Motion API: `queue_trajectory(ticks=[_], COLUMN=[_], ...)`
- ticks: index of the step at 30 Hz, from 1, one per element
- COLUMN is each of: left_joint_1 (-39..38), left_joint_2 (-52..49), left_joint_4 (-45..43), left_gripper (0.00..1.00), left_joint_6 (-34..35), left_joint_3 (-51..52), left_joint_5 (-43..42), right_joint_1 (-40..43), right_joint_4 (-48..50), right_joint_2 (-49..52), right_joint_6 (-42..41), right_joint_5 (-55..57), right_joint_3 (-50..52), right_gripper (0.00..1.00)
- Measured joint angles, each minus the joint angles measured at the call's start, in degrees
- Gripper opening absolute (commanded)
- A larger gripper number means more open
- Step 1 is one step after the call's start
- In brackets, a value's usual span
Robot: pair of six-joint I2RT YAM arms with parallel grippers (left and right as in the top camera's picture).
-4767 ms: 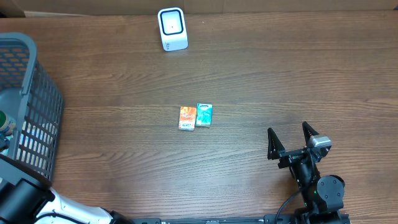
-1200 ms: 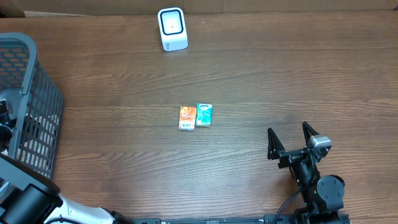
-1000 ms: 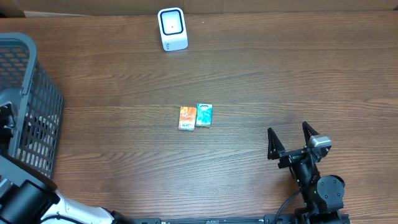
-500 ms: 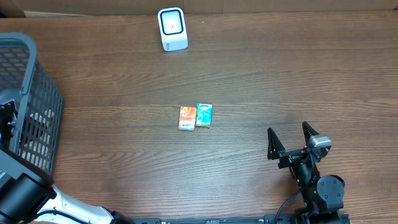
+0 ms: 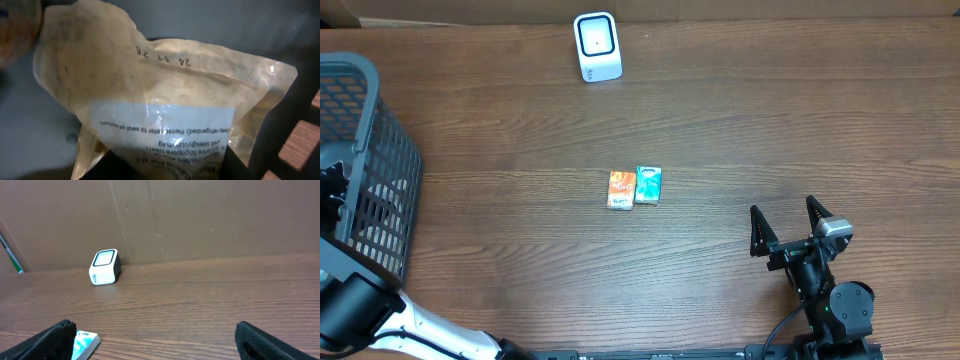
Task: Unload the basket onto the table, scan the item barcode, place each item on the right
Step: 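Close the left gripper on the beige plastic pouch in the basket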
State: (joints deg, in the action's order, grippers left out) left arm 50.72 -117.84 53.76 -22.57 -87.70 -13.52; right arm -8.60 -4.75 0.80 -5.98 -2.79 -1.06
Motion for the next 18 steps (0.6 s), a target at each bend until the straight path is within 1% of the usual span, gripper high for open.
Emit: queue_trajectory(ticks=[5,9,14,18], left_joint_1=[-0.13,-0.13,-0.13,-0.15], left_joint_2=[-2.1,-2.19,-2.19,-1.77], left_joint_4=[10.27,17.42,23.26,26.14], left_gripper=[0.13,0.09,0.08,0.1], left_joint_6=[1.33,3.17,3.85,5.16], left_joint_3=[-8.66,-17.73,-26.27,-29.03], left_joint_5=[1.6,1.79,1.79,2.34], right_joint_1=[-0.02,-0.02,0.0,0.0], right_joint_4=[0.0,0.0,-0.02,0.0], right_joint_2=[0.0,-0.02,0.0,0.0], right_joint_6=[0.0,-0.02,0.02,0.02], right_joint_5=[0.0,0.0,-0.02,0.0], right_joint_3=[0.0,0.0,0.0,0.0], right_gripper=[1.0,1.0,1.0,1.0])
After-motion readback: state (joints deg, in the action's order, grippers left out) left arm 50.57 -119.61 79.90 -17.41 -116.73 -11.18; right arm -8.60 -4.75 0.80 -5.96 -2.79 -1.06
